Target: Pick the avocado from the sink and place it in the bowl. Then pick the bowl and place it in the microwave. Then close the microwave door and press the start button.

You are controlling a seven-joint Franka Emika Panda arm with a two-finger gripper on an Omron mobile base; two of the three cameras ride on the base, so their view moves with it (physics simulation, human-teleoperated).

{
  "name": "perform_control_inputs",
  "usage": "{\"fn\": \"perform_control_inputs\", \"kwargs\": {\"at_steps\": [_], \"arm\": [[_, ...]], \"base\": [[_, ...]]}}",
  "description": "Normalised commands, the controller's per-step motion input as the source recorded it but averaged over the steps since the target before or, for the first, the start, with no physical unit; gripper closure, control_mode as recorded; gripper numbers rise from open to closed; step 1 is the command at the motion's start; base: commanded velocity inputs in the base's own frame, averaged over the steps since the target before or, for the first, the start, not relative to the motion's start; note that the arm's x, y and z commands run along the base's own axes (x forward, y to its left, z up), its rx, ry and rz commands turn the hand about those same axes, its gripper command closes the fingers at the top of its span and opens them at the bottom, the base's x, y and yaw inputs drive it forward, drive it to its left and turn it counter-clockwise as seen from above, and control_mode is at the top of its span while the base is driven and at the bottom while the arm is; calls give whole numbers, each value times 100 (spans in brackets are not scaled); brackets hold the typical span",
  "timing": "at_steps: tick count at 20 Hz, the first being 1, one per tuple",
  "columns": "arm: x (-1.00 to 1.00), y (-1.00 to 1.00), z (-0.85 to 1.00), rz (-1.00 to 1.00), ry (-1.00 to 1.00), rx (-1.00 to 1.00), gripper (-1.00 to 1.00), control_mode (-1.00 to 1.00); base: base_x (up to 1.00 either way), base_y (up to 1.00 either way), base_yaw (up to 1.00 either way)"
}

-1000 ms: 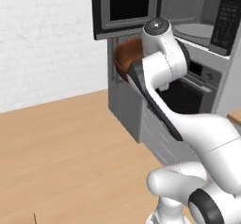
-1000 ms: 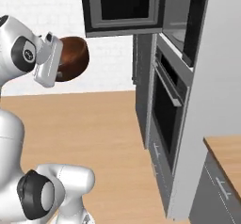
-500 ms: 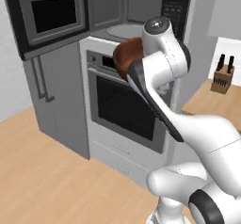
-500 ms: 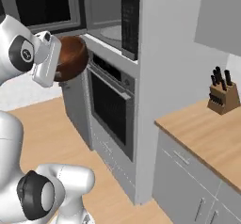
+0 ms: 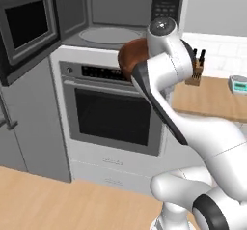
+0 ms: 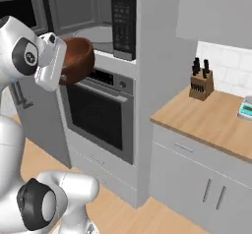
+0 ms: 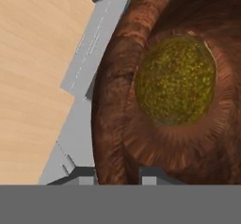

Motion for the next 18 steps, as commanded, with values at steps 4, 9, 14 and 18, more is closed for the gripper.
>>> {"fn": "perform_control_inputs", "kwargs": {"at_steps": [4,9,14,18], "arm": [[0,0,0,0,0,0,100,100],[0,0,0,0,0,0,100,100],[0,0,0,0,0,0,100,100],[0,0,0,0,0,0,100,100]], "base": [[-7,100,-54],[0,100,-53],[10,84,-41],[28,48,-28]]}}
